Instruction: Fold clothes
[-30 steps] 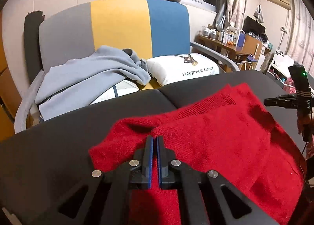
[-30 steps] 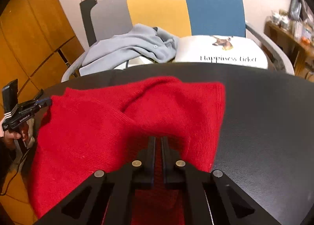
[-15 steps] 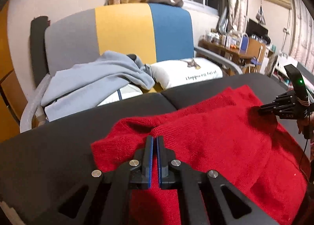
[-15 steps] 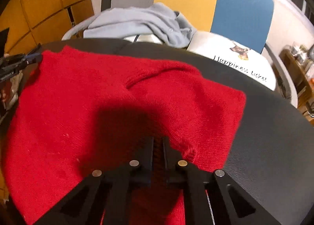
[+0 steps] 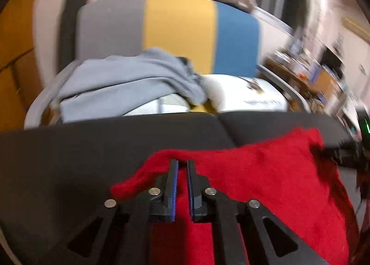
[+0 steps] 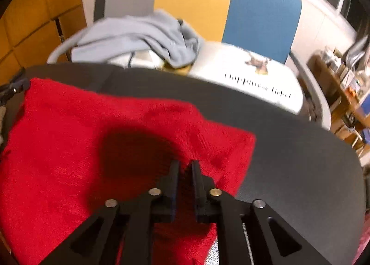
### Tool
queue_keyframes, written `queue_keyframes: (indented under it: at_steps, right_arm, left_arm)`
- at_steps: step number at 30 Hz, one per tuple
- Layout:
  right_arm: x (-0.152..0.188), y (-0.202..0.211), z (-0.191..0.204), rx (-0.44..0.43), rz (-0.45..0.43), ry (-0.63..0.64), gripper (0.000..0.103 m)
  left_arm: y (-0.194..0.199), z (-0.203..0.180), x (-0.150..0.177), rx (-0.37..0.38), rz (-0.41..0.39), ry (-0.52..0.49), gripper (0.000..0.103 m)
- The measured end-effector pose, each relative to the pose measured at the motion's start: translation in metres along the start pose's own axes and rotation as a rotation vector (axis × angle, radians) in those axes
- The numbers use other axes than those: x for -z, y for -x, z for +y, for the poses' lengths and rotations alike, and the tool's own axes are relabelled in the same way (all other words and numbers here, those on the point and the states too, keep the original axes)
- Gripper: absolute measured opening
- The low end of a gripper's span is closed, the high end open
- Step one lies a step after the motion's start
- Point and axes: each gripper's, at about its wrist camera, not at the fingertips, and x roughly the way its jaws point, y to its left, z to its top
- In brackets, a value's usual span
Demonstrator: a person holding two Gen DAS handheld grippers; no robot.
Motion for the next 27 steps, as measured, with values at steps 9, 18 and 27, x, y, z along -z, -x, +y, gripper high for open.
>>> queue_keyframes:
  at_steps: [9,18,27]
  right_arm:
    - [0.001,0.028,0.014,-0.044,-0.156,0.004,0.069]
    - [0.029,0.007,0.037,-0.102,-0.077,-0.026,0.081]
    - [0.048,0.015,0.04,-0.169,-0.122,-0.169,0.088]
  left_arm:
    - [0.054,0.014,0.047,0.033,-0.07,0.095,0.017]
    - [0.103,-0.013,0.14,-0.082,-0.06,0.066,0.02]
    - [0.078,-0.063,0.142,-0.237,0.054,-0.289,0.031]
